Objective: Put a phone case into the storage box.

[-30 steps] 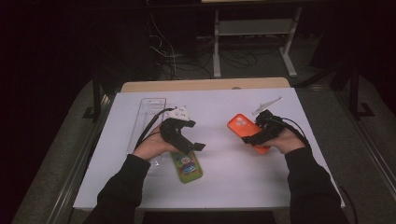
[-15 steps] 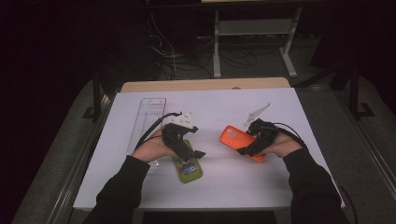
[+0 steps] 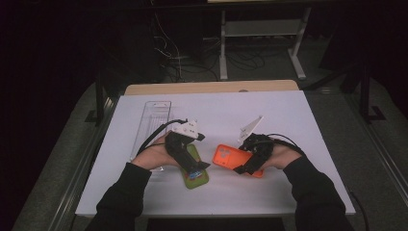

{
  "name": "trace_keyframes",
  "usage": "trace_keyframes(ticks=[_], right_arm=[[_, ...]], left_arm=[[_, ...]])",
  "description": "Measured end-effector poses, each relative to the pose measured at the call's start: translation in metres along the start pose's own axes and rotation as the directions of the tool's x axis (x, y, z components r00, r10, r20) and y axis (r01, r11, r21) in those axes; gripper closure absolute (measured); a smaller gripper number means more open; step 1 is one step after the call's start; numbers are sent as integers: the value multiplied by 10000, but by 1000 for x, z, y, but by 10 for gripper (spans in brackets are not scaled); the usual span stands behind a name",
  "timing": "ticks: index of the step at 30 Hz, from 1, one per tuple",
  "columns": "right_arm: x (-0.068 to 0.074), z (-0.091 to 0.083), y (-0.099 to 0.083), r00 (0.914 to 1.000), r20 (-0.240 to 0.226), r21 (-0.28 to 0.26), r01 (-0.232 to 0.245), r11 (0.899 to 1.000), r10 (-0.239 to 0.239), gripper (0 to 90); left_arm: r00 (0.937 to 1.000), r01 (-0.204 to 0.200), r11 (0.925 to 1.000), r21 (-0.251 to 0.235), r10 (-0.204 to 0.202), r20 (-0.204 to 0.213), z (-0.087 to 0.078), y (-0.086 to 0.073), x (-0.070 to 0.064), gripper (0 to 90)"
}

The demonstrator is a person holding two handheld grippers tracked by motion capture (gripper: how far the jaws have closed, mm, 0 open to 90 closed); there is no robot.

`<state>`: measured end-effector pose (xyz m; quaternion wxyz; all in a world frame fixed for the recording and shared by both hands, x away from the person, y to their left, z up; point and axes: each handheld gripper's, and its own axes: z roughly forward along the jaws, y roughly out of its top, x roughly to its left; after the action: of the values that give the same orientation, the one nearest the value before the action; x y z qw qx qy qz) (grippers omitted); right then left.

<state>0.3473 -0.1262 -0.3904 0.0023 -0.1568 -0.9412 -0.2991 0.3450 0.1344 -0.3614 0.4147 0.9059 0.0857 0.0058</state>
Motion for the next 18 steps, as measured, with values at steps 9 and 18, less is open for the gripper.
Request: trace_keyframes(ticks=[9,18], right_arm=[[14,6,11,9963,-349,48,785,9969,-783,149],[26,11,21,9858,-808,-178,1460,9891,-1470,149]], left_arm=[[9986,-190,9990,415,169,495,12,0,-7,0],[9941,-585,9945,873,500,961,25,-1,-11,0]])
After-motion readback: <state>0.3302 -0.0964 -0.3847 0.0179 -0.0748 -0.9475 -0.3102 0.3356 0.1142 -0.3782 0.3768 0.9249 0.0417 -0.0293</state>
